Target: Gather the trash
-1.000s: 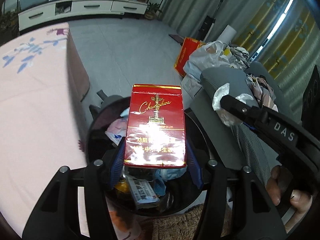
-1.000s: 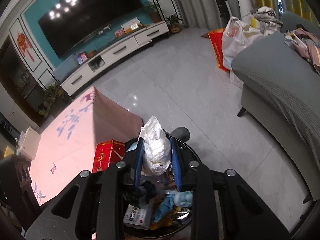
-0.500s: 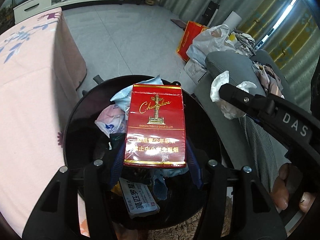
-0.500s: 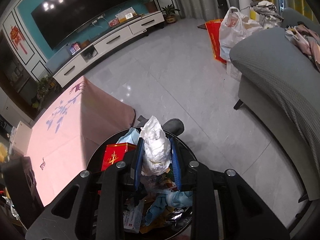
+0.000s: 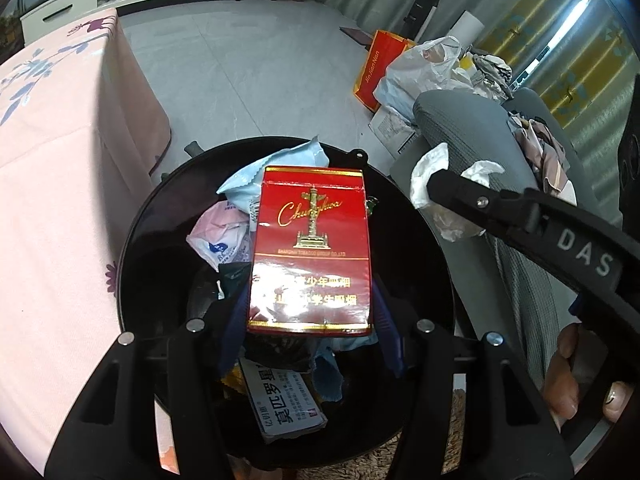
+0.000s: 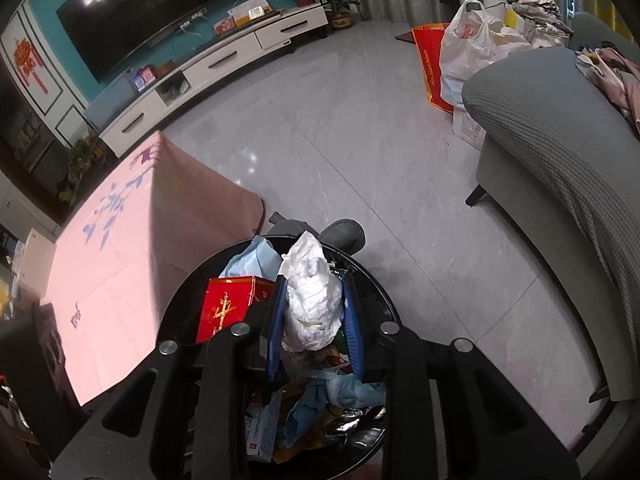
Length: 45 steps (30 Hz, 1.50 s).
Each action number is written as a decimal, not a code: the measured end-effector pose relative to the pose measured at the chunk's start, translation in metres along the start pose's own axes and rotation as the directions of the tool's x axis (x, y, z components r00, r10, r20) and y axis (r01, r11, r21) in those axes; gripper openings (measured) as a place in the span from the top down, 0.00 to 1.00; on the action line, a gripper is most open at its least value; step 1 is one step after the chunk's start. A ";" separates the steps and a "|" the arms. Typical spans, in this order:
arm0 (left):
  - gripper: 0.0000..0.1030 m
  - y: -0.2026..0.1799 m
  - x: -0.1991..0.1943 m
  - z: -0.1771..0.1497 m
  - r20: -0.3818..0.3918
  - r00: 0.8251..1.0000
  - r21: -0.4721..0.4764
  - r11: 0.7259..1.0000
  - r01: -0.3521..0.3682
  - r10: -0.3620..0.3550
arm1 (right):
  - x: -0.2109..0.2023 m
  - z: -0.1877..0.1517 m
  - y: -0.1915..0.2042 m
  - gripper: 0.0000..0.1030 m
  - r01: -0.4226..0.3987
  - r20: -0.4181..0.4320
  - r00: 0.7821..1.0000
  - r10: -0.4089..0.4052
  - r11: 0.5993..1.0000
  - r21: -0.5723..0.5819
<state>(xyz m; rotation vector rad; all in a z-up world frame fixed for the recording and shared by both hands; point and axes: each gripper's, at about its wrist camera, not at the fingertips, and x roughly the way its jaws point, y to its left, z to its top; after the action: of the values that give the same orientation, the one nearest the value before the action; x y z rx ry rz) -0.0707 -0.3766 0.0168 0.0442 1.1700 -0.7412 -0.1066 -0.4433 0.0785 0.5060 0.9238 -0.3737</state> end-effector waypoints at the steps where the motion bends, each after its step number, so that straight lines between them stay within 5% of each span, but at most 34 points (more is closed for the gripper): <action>1: 0.45 0.000 0.000 0.000 -0.002 1.000 0.001 1.000 0.001 -0.001 | 0.001 -0.001 0.001 0.73 0.002 -0.006 1.000 -0.002 1.000 -0.004; 6: 0.41 0.000 0.000 0.000 -0.007 1.000 0.001 1.000 -0.002 0.002 | 0.004 -0.001 0.003 0.59 0.001 -0.013 1.000 -0.001 1.000 -0.008; 9: 0.34 0.002 -0.005 0.002 0.009 1.000 -0.005 1.000 0.003 -0.003 | 0.002 -0.001 0.002 0.40 -0.008 -0.006 1.000 0.008 1.000 0.008; 14: 0.13 0.003 -0.021 0.004 0.047 0.999 -0.002 1.000 -0.012 0.012 | -0.004 0.000 -0.002 0.29 -0.005 0.015 1.000 0.004 0.999 0.040; 19: 0.03 0.003 -0.049 0.003 0.102 0.994 0.033 0.998 -0.049 0.046 | -0.019 -0.001 -0.002 0.16 -0.009 0.054 0.999 0.006 0.999 0.052; 24: 0.03 0.002 -0.089 0.003 0.179 0.983 0.070 0.996 -0.054 0.041 | -0.040 0.000 -0.007 0.03 -0.031 0.127 0.992 0.018 0.994 0.103; 33: 0.03 0.001 -0.134 -0.002 0.245 0.967 0.064 0.994 -0.087 0.068 | -0.069 -0.001 0.008 0.03 -0.011 0.197 0.980 0.003 0.999 0.039; 45: 0.03 -0.007 -0.139 -0.014 0.261 0.955 0.141 0.973 -0.185 0.144 | -0.062 -0.005 0.031 0.03 0.051 0.183 0.982 -0.043 0.998 -0.043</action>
<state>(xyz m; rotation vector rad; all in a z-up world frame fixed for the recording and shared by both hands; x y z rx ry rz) -0.1117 -0.3062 0.1302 0.1799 0.8527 -0.6720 -0.1285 -0.4100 0.1351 0.3999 0.7664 -0.4328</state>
